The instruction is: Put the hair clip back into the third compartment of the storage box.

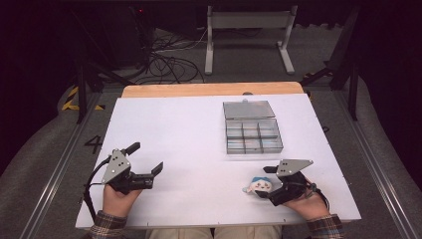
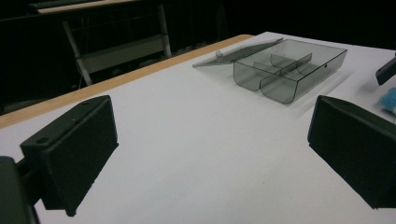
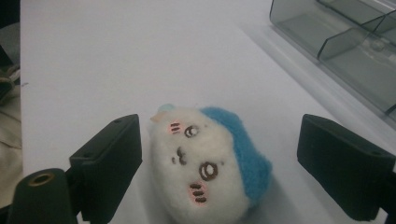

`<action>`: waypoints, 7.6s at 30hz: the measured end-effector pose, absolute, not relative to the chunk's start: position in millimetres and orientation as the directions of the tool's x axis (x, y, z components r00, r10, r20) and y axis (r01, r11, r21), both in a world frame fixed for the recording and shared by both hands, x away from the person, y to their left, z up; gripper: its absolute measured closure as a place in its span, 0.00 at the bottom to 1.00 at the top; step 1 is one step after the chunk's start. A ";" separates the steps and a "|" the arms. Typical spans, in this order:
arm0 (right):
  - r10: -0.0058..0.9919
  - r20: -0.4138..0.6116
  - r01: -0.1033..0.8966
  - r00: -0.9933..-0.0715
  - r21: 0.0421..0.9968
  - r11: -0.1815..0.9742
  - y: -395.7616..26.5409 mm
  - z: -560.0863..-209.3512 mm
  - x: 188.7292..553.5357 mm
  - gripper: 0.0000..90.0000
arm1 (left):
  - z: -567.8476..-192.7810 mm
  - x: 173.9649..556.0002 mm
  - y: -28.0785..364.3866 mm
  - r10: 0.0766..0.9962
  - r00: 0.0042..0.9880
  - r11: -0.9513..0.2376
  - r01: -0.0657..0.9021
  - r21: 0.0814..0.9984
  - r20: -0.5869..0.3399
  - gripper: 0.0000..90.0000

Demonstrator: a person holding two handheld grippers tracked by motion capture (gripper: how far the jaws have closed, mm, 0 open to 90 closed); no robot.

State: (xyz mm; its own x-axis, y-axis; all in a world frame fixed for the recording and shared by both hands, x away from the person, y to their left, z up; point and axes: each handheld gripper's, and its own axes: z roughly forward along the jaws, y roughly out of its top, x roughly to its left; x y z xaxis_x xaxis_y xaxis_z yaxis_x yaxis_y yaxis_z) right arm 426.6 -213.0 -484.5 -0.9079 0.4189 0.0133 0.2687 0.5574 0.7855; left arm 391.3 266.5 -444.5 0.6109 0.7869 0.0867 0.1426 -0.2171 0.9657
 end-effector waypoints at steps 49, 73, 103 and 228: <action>0.619 -0.037 0.287 -0.785 0.863 0.416 -226.2 -468.1 436.5 0.53 | -450.6 395.4 264.4 0.783 0.616 -0.242 0.165 0.956 0.091 0.04; 0.746 -0.045 0.312 -0.664 0.891 0.331 -232.6 -452.4 465.7 0.54 | -451.2 396.4 266.3 0.791 0.608 -0.218 0.172 0.961 0.071 0.04; 0.809 -0.086 0.311 -0.582 0.895 0.319 -216.7 -444.6 522.7 0.54 | -451.5 397.7 267.1 0.786 0.614 -0.220 0.171 0.960 0.070 0.04; 0.848 0.001 0.424 -0.530 0.866 0.264 -219.2 -470.8 555.7 0.94 | -453.7 400.8 266.6 0.781 0.622 -0.204 0.185 0.961 0.046 0.04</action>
State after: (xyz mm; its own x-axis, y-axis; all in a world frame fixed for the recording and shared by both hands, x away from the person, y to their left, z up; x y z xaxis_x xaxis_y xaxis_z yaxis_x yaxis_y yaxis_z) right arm 555.7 -219.2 -470.8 -0.5300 0.8480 0.0010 0.4244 0.2642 0.8661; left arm 400.8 266.6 -453.7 0.6223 0.7815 0.0459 0.1851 -0.2038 0.9614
